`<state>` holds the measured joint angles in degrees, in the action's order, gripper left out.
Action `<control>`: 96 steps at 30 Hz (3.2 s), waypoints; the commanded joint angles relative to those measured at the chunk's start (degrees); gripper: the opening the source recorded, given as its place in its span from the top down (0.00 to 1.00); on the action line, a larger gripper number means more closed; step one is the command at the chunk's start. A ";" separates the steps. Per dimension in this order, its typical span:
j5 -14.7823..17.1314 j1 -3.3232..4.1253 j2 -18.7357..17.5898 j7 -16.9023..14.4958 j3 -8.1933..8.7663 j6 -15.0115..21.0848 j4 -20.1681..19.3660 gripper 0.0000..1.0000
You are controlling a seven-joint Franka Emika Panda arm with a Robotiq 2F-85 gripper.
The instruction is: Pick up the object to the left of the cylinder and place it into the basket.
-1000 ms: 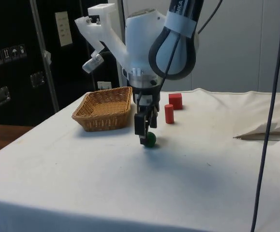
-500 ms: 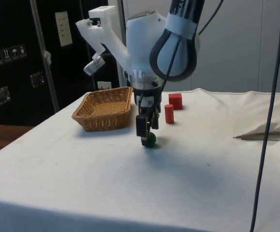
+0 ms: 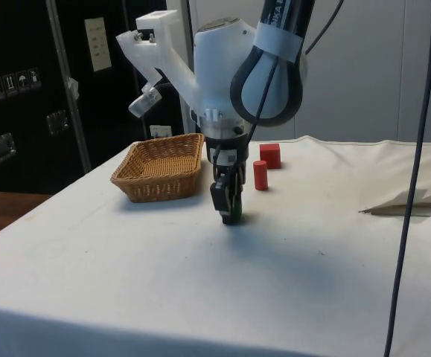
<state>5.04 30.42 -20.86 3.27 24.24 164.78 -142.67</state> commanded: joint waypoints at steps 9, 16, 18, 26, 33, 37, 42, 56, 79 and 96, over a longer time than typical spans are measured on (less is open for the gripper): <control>0.00 0.00 0.00 0.00 0.00 0.00 0.00 1.00; -0.52 0.17 2.98 -0.34 0.92 -2.23 0.34 1.00; -0.52 0.11 3.44 -0.52 0.97 -2.64 0.46 1.00; -0.06 -0.11 6.02 -2.12 1.95 -5.39 1.66 1.00; 0.06 -0.40 7.39 -3.50 3.04 -9.17 4.47 1.00; 0.34 -0.63 7.39 -4.07 3.44 -10.54 6.19 1.00; 0.00 -0.40 7.10 -4.01 4.13 -11.34 7.62 1.00; 1.83 -2.01 3.32 -6.53 4.93 -17.19 17.42 1.00; 10.26 -4.18 -6.53 -15.47 8.65 -20.34 29.91 1.00; 19.02 -6.19 -14.73 -23.84 12.20 -20.74 37.41 1.00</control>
<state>23.43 25.15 -35.24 -19.82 37.07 144.27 -105.83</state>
